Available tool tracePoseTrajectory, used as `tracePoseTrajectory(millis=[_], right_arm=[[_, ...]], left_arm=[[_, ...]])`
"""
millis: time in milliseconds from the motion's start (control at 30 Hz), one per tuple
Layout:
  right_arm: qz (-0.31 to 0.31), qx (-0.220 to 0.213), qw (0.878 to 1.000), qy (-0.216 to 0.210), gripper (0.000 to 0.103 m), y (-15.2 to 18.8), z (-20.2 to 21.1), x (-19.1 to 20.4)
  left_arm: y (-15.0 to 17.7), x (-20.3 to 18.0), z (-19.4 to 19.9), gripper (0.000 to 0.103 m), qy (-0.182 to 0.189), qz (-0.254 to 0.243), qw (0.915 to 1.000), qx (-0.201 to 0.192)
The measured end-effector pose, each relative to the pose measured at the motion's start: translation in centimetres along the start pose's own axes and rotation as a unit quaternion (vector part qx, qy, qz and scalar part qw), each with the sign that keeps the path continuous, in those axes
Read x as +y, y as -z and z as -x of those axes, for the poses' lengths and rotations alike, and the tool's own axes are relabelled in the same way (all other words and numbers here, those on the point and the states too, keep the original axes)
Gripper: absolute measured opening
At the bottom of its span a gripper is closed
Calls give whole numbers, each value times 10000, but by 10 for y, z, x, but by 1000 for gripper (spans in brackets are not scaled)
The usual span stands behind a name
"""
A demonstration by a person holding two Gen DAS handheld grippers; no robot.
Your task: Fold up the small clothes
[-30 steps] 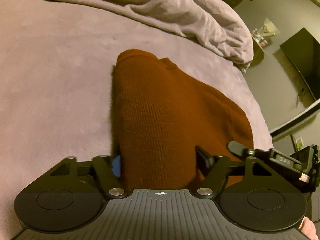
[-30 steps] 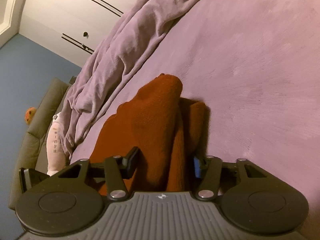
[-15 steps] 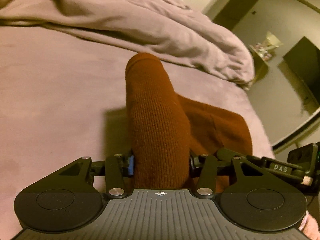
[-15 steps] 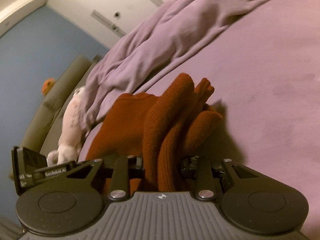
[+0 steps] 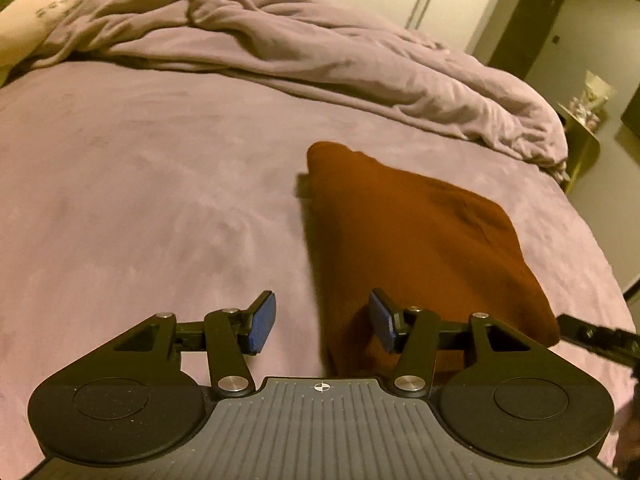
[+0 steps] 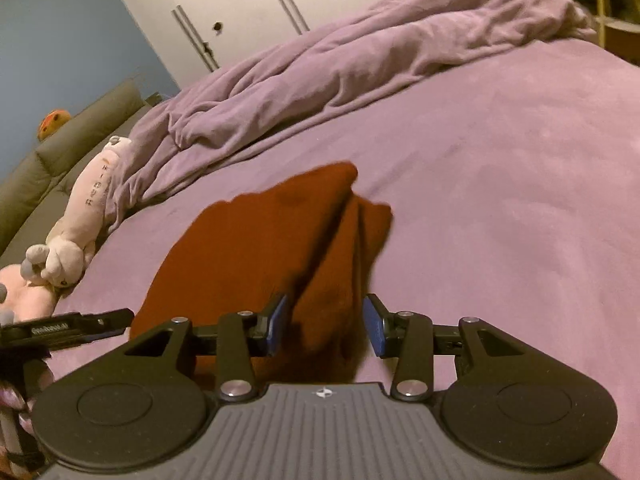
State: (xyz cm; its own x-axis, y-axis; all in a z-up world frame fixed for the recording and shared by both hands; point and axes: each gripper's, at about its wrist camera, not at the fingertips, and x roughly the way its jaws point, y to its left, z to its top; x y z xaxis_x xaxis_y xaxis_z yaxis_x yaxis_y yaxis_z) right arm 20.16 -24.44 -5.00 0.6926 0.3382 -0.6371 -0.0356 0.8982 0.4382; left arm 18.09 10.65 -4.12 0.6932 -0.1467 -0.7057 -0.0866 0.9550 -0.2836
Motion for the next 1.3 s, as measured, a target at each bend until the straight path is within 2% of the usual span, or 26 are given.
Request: tracePoseTrajectory(millis=[100,167,267,367,500,567,667,800,867,967,1067,1100,1167,1200,1267,1300], right_arm=[[107,-67,9998,-132,40,7,10,12],[-29,59,9998,-169,41,7,2,18],[178,-144,9997,-118,41,9,9,25],[285,-170,9993,-155,41,8,3,32],[808,-16,9966,172,20,15,-17,40],[863,151,9954,396,19,20,-26,35],[1007,181,9937,457,15,26,-33,29],[1225,188,9911,495,15,29,-36,31],[1227,200,9912,462,15,30,-37,29],[1256,199,9906,508,16,31,-30,32],[1408,251,9864,805,16,36,-19,42],[1404,298,9855,904,17,38,-15,45],[1302,626,9822,1197,31,44,-9,48],[1176,804,9827,1187,35,48,-7,46],[1008,995,9844,1044,39,59,4,45],[1013,1090,9831,1063,52,64,9,48]], left_arm=[[2,-5,3,57,67,16,10000,6],[6,-10,7,59,79,-125,9999,-1],[10,-20,11,63,-21,-402,9992,-81],[13,-28,8,67,-76,-537,9985,-108],[14,-32,-8,69,-129,-465,9988,58],[17,-32,-14,69,-145,-498,9986,141],[23,-31,-28,73,-280,-532,9976,355],[25,-14,-38,84,-181,-41,9978,634],[25,-11,-36,84,-193,104,9973,697],[31,-19,-24,85,-397,-85,9961,779],[45,-28,-15,85,-727,-374,9924,920],[50,-30,-13,85,-792,-436,9912,970],[60,-34,-6,91,-880,-462,9898,1019],[63,-35,-1,95,-888,-434,9897,1035],[68,-37,9,97,-863,-345,9903,1031],[69,-38,12,97,-881,-316,9900,1056]])
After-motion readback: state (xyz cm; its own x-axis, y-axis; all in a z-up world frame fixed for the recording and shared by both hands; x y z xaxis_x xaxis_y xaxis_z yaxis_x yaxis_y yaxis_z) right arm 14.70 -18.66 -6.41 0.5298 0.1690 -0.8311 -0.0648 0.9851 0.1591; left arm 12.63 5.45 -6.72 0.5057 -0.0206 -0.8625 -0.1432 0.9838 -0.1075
